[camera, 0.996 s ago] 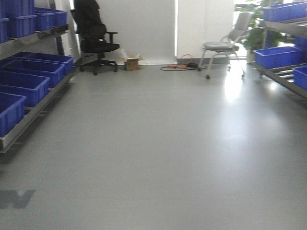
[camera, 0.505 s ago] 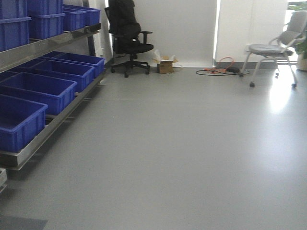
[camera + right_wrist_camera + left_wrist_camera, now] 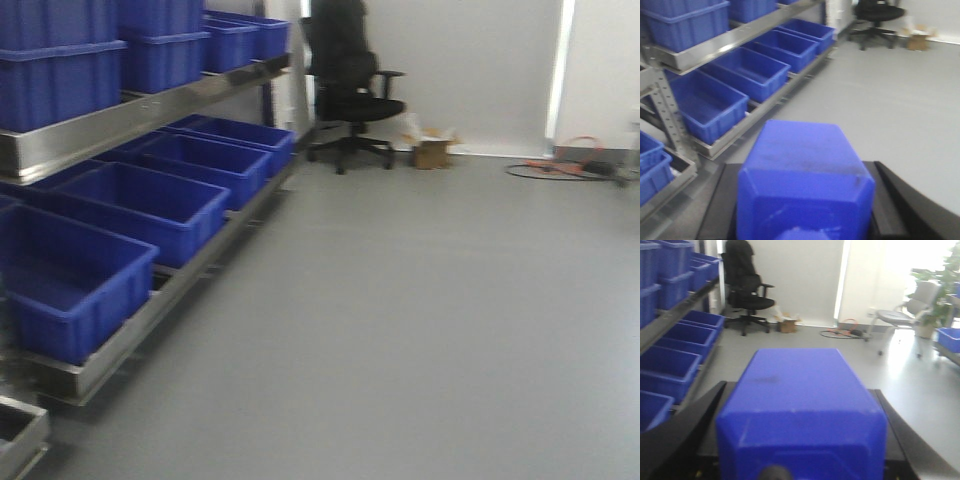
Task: Pick and sort blue part to right shelf
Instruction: 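Drive the base across the floor toward the blue bin rack, then position the base in front of the bin rack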
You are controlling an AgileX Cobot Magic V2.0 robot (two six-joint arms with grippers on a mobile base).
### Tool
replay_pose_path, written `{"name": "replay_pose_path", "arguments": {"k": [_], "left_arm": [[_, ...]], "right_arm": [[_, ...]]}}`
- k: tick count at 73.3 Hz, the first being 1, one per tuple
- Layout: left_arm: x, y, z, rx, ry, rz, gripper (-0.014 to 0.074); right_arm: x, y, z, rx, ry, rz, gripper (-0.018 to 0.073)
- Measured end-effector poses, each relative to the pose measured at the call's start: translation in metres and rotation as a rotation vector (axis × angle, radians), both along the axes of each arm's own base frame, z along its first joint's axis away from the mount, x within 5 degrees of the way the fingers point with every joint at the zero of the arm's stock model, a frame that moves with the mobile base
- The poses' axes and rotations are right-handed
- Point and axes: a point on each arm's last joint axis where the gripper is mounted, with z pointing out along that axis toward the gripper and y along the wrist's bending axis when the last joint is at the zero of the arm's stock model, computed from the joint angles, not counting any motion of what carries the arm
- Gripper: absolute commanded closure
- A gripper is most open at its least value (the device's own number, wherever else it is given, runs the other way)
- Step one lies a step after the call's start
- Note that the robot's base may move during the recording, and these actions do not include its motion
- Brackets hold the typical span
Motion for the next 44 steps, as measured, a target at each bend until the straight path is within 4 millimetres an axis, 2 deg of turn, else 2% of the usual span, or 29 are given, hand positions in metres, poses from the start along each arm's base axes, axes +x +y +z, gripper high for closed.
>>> {"name": "replay_pose_path", "arguments": {"k": [44], "left_arm": [[0.0,0.0,0.0,0.0,0.0,0.0,0.0275]], "right_arm": [[0.0,0.0,0.0,0.0,0.0,0.0,0.0356]]}}
